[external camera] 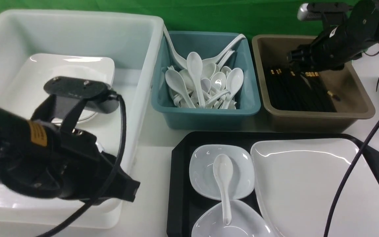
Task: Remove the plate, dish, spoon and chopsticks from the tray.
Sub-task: Use the right arm to put the chopsticks into the small storage box on the right, then use the left arm to grab a soup spoon from the plate
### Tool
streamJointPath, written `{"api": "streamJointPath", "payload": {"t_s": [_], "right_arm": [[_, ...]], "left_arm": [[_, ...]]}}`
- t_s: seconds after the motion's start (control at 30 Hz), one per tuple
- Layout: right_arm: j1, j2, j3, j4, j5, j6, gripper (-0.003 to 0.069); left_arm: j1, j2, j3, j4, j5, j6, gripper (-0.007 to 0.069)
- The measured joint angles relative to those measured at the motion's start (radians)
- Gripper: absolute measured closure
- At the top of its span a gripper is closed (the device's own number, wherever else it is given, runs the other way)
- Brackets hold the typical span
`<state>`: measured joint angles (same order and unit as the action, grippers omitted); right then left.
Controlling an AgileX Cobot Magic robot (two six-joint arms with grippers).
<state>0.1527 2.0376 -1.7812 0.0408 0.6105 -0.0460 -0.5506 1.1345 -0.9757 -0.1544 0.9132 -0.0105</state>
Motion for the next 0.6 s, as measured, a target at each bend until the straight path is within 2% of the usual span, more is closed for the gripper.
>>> {"api": "streamJointPath", "payload": {"t_s": [0.03, 0.07, 0.1, 0.17, 0.27, 0.37, 0.5, 0.6], "right_arm": [[0.0, -0.005, 0.0, -0.001, 0.0, -0.002, 0.032], [0.0, -0.063, 0.0, -0.01, 0.105, -0.026, 0.0459], [0.0, -0.094, 0.0, -0.012, 0.15, -0.038, 0.0532], [0.0, -0.168, -0.002, -0.014, 0.247, -0.062, 0.0592], [0.0, -0.295, -0.007, -0.015, 0.412, -0.08, 0.0621], [0.0, -0.399, -0.006, -0.018, 0.518, -0.083, 0.0623], [0.0, -0.546, 0.054, -0.018, 0.521, -0.084, 0.0622], [0.0, -0.703, 0.194, -0.018, 0.522, -0.084, 0.0615]], "left_arm": [[-0.002, 0.007, -0.005, 0.0, 0.006, 0.001, 0.0616], [-0.033, 0.038, -0.038, 0.01, 0.024, 0.001, 0.0616], [-0.06, 0.059, -0.056, 0.019, 0.03, -0.004, 0.0616], [-0.106, 0.091, -0.078, 0.039, 0.034, -0.033, 0.0616], [-0.202, 0.178, -0.124, 0.116, 0.043, -0.141, 0.0616], [-0.245, 0.256, -0.163, 0.154, 0.043, -0.205, 0.0616], [-0.273, 0.362, -0.226, 0.154, 0.043, -0.23, 0.0615], [-0.292, 0.468, -0.301, 0.149, 0.045, -0.232, 0.0596]]}}
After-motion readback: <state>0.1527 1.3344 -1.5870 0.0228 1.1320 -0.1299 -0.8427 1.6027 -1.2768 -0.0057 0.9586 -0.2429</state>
